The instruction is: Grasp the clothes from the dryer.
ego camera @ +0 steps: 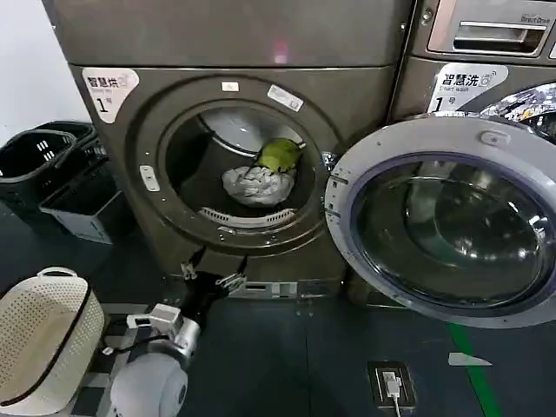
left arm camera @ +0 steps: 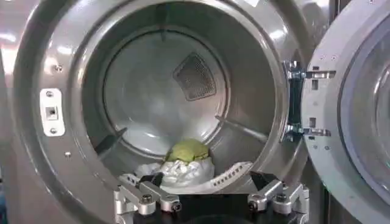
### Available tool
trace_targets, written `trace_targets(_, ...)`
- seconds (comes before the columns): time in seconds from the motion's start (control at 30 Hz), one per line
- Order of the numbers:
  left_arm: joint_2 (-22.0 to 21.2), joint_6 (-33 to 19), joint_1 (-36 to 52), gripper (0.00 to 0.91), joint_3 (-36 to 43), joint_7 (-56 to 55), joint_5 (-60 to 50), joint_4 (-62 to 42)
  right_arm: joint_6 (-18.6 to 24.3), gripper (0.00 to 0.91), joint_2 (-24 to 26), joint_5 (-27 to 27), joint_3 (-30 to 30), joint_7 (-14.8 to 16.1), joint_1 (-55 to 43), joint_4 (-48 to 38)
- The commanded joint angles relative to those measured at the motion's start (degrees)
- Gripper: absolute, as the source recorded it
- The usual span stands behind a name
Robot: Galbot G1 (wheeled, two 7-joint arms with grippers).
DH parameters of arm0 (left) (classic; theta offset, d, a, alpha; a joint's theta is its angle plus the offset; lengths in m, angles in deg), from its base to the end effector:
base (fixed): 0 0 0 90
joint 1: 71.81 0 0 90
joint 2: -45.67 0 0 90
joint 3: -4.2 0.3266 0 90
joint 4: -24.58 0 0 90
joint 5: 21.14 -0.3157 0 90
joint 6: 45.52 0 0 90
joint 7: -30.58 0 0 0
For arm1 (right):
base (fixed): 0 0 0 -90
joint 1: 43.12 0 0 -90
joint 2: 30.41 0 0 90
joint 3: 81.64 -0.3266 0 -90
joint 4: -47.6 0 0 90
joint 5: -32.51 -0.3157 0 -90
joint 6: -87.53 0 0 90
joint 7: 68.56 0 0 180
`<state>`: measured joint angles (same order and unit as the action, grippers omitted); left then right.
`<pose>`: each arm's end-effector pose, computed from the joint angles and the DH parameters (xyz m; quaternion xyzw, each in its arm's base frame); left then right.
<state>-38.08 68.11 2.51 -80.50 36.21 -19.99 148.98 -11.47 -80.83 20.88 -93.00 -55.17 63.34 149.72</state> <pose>0.2092 -0.0078 -0.2145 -0.1099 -0.9923 -0.0308 0.0475 -0.0605 -0.3991 0.0097 0.5666 0.7348 -0.3018 0.2191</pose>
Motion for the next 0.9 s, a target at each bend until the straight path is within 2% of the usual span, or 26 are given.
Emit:
trace_targets(0.03,0.0,0.0,-0.1,0.907,0.0,0.0,-0.3,0.2,0.0,0.907,0.1,0.0,0.1,-0.1,-0.1,0.0)
trace_targets(0.9,-0.1,0.0,-0.4,0.907,1.0,0.1,-0.5,0.6,0.2,0.907,0.7,-0.7,-1.5,-0.6,1.1,-1.2)
